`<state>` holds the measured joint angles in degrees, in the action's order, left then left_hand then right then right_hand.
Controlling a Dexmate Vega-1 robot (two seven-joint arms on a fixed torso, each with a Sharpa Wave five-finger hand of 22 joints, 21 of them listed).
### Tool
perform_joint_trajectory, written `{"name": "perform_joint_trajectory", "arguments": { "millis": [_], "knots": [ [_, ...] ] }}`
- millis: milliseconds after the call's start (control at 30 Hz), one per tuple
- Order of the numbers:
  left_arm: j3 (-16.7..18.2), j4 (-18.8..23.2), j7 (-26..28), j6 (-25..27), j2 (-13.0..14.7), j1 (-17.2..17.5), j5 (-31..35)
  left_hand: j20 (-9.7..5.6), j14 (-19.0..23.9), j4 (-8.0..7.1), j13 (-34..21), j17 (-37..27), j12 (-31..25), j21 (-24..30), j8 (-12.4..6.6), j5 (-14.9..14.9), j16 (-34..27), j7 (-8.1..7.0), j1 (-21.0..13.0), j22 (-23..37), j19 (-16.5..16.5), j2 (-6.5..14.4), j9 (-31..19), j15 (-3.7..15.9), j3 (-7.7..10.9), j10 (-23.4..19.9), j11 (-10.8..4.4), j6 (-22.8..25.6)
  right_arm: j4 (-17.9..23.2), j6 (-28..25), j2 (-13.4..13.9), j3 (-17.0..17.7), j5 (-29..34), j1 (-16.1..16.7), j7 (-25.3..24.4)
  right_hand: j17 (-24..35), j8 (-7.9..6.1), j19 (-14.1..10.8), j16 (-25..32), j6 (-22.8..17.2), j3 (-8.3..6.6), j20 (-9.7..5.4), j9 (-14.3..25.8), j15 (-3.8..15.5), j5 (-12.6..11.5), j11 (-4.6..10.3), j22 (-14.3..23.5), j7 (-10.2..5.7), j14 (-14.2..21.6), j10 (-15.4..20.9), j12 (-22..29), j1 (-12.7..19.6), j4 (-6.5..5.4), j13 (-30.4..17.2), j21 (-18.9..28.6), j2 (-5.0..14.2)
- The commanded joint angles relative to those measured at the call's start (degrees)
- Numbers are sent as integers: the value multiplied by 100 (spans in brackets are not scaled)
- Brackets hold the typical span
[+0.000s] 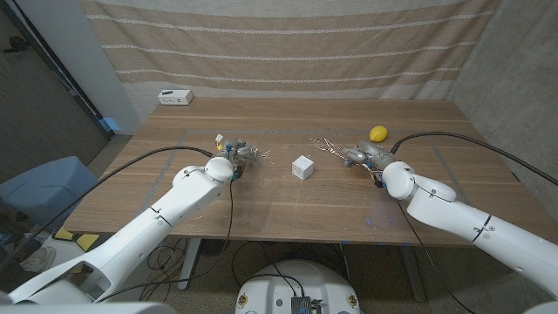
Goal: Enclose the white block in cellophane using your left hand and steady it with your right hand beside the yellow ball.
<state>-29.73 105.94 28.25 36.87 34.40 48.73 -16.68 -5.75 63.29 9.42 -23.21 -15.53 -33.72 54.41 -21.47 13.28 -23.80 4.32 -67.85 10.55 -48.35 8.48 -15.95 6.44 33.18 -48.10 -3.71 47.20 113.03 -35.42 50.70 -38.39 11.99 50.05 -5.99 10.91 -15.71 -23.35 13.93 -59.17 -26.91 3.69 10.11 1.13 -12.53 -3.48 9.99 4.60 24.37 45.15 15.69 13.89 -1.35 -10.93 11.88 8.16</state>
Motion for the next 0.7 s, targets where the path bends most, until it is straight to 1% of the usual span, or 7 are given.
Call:
{"name": "perform_joint_trajectory", "arguments": {
  "millis": [33, 100, 133, 200, 233, 333, 700],
  "knots": [
    [147, -445, -846, -867, -88, -221, -638, -112, 622, 42, -242, -38, -252, 111, -62, -12, 16, 26, -14, 8, -164, -17, -69, 666, 66, -146, -72, 86, -165, -231, -72, -183, 78, -193, 148, 3, 33, -75, -32, 9, -77, -12, 7, 15, -23, -2, 11, -48, 70, 24, -14, 70, 13, -3, 17, 2],
    [186, -754, -1657, -1135, -71, -389, -1100, -133, 628, 51, -250, -23, -257, 124, -62, -14, 30, 28, -23, 7, -179, -27, -77, 672, 73, -146, -72, 84, -212, -195, -78, -154, 19, -189, 145, 1, 47, -79, -38, 20, -83, -11, 7, 16, -24, 5, 11, -51, 71, -4, -33, 74, 17, -3, 16, 1],
    [175, -764, -1685, -1165, -54, -396, -1126, -174, 637, 65, -263, -1, -266, 144, -65, -17, 53, 33, -39, 4, -202, -43, -92, 678, 82, -145, -54, 94, -212, -190, -76, -154, 12, -189, 141, 0, 57, -79, -43, 32, -87, -9, 7, 22, -24, 7, 11, -48, 68, -12, -40, 78, 20, -2, 15, 1],
    [132, -1082, -2408, -1217, -42, -628, -1500, -202, 649, 70, -275, 18, -273, 163, -69, -21, 71, 38, -47, 1, -225, -53, -107, 680, 90, -143, -67, 106, -236, -180, -89, -130, -18, -168, 92, -5, 89, -82, -56, 69, -99, -5, 7, 9, -26, -1, 11, -61, 65, -30, -59, 88, 31, -2, 13, -4],
    [116, -1091, -2432, -1234, -24, -639, -1524, -220, 658, 78, -285, 34, -283, 177, -78, -24, 88, 32, -58, -2, -242, -66, -119, 684, 97, -152, -62, 127, -236, -180, -88, -132, -21, -170, 87, -6, 94, -83, -59, 73, -102, -9, 7, 12, -26, -2, 11, -57, 64, -31, -62, 91, 33, -2, 13, -5],
    [-14, -1505, -3290, -1096, -34, -981, -1961, -257, 683, 94, -306, 63, -300, 202, -95, -27, 114, 41, -87, -9, -267, -91, -143, 689, 112, -168, -56, 172, -256, -133, -77, -103, -75, -151, 66, -10, 129, -84, -74, 110, -117, -5, 7, 3, -28, -7, 11, -64, 59, -49, -83, 104, 45, -3, 9, -7],
    [-258, -1990, -4424, -994, -103, -1416, -2616, -306, 764, 98, -340, 164, -316, 296, -110, -27, 201, 66, -145, -24, -377, -158, -220, 693, 158, -212, -69, 215, -342, -28, -64, -87, -166, -141, 25, -19, 158, -91, -101, 75, -155, -1, 9, 3, -30, 8, 11, -54, 69, -13, -101, 144, 85, -3, 4, -13]
  ]
}}
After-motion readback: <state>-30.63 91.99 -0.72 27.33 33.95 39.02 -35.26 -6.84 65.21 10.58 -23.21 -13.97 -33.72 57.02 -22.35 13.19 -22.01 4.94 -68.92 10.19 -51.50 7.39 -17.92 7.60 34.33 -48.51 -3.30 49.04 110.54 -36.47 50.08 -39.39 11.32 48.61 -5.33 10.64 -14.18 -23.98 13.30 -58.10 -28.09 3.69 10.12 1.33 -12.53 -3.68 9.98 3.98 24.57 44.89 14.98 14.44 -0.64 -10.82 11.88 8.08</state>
